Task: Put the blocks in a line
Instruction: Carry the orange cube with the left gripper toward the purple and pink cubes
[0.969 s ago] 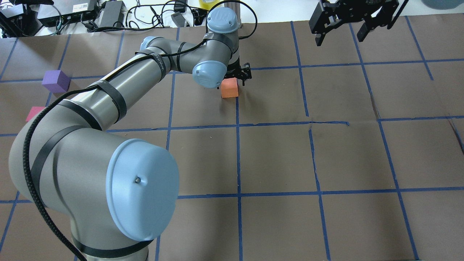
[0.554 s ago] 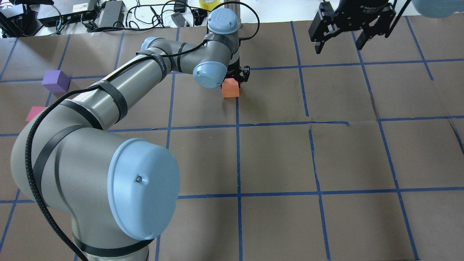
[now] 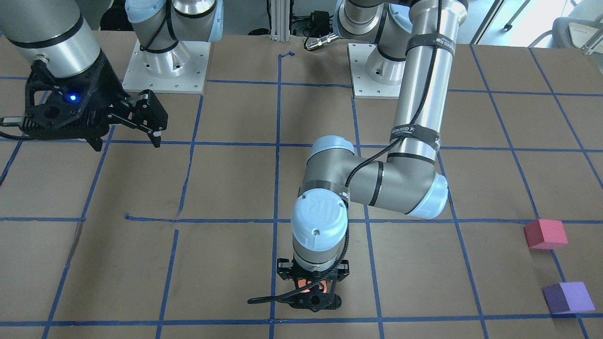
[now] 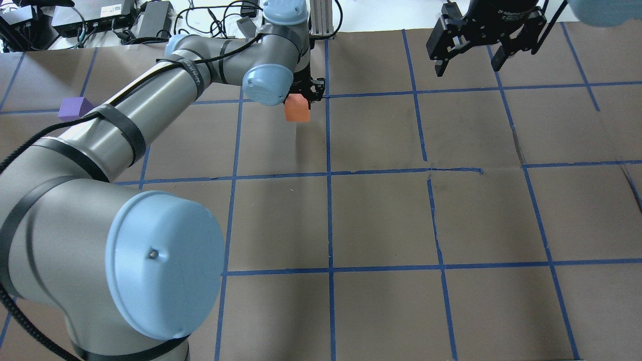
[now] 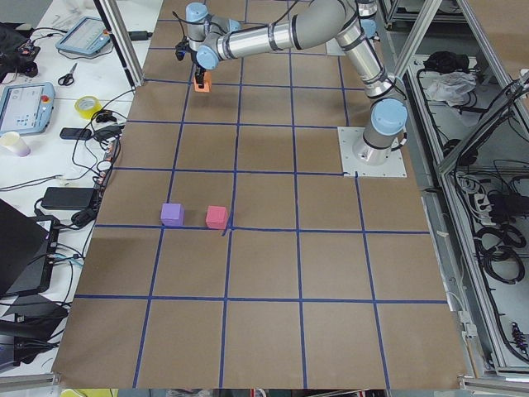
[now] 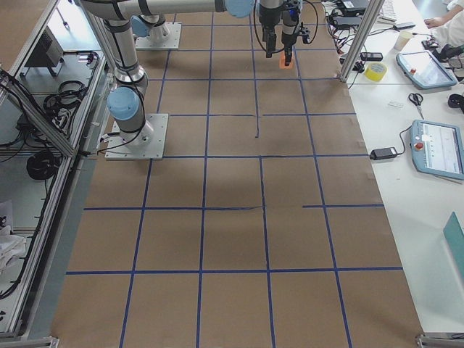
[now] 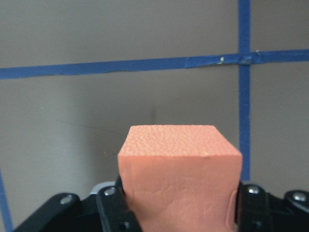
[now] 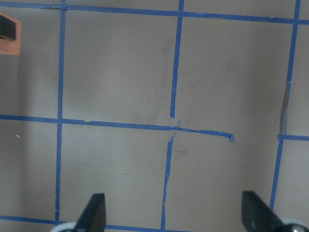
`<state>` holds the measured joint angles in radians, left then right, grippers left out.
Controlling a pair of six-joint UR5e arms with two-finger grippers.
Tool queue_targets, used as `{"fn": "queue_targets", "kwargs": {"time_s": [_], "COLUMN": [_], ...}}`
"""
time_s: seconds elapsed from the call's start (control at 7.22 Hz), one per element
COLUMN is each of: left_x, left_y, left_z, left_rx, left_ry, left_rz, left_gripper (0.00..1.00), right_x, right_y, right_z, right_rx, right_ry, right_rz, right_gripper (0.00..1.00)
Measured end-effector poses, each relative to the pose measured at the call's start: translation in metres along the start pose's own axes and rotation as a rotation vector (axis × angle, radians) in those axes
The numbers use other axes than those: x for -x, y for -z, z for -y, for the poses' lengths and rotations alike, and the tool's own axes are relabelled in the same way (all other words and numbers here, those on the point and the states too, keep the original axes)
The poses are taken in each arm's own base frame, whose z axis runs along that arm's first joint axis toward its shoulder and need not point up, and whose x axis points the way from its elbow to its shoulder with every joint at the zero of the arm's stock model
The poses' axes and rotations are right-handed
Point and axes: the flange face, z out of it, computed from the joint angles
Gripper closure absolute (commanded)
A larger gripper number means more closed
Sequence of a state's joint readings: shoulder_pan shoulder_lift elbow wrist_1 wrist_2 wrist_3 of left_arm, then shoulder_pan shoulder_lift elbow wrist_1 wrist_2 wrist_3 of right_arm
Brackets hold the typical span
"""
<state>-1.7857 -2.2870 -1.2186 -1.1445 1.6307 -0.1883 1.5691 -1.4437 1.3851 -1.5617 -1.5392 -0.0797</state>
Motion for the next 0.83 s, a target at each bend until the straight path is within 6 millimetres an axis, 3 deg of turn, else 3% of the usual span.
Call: {"fn": "queue_targets", "kwargs": {"time_s": [0.28,0.42,0.55,0.83], "left_x": [0.077,0.126,0.187,0.304], "left_y": [0.054,0.073,0.083,0.083], "left_z": [0.013,0.017,0.017,0.008], "left_rx": [-0.029,-0.025,0.01,0.077], "left_ry": [0.07,0.129,0.201,0.214], "left_rz": [0.001,0.008,0.018,0.019], "left_gripper": [1.0,1.0,1.0,1.0], "right_x": [0.0,0.0,0.0,-0.001], "right_y": [0.0,0.0,0.0,-0.001], "right_z": [0.0,0.0,0.0,0.0], "right_rx": [0.0,0.0,0.0,0.001], "right_ry": [-0.001,-0.002,-0.003,-0.004], "right_rz": [0.001,0.001,0.001,0.001], "right_gripper": [0.0,0.0,0.0,0.0]}}
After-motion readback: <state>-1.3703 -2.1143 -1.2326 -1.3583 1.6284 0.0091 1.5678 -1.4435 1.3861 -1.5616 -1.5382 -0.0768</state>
